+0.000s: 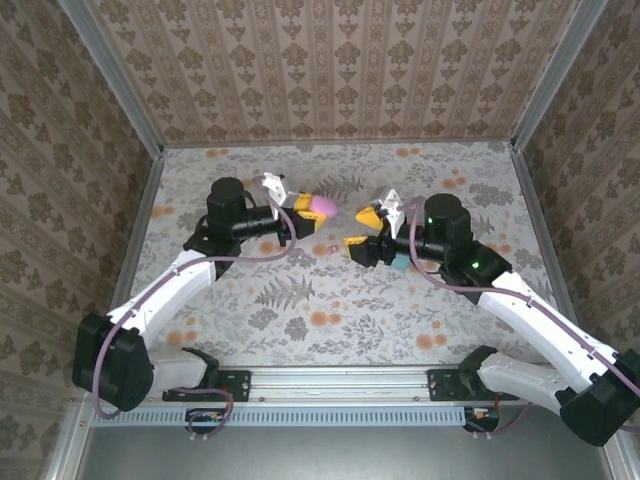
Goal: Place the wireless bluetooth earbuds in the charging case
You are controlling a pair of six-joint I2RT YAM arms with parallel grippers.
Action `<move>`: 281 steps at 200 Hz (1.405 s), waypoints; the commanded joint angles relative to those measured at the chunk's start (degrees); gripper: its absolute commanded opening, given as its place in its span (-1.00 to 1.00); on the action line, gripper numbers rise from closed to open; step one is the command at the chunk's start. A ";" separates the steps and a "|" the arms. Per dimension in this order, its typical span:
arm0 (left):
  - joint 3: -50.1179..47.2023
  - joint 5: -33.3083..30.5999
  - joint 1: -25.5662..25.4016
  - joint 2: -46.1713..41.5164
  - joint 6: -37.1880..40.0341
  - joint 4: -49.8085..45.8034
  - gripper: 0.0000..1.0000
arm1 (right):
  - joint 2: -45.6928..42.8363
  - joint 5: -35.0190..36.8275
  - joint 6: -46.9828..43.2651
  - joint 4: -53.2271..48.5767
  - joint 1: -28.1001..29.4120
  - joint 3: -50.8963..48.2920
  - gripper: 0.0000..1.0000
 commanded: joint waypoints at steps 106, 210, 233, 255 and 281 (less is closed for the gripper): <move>-1.76 6.00 -1.03 1.22 -18.60 28.16 -0.41 | 9.12 -0.49 20.02 3.41 -0.32 12.21 0.28; -0.42 10.92 -1.04 1.02 -17.45 25.57 -0.41 | 9.68 1.50 22.99 3.23 -1.89 13.55 0.17; 0.51 11.93 -1.13 1.25 -17.51 24.74 -0.41 | 9.95 2.53 23.29 1.91 -1.92 14.45 0.16; 0.97 12.54 -1.30 1.46 -17.51 24.39 -0.41 | 10.32 3.03 24.64 2.47 -1.97 15.00 0.16; 1.00 12.29 -1.65 1.41 -16.94 23.66 -0.41 | 10.75 2.32 25.49 3.30 -1.97 15.60 0.17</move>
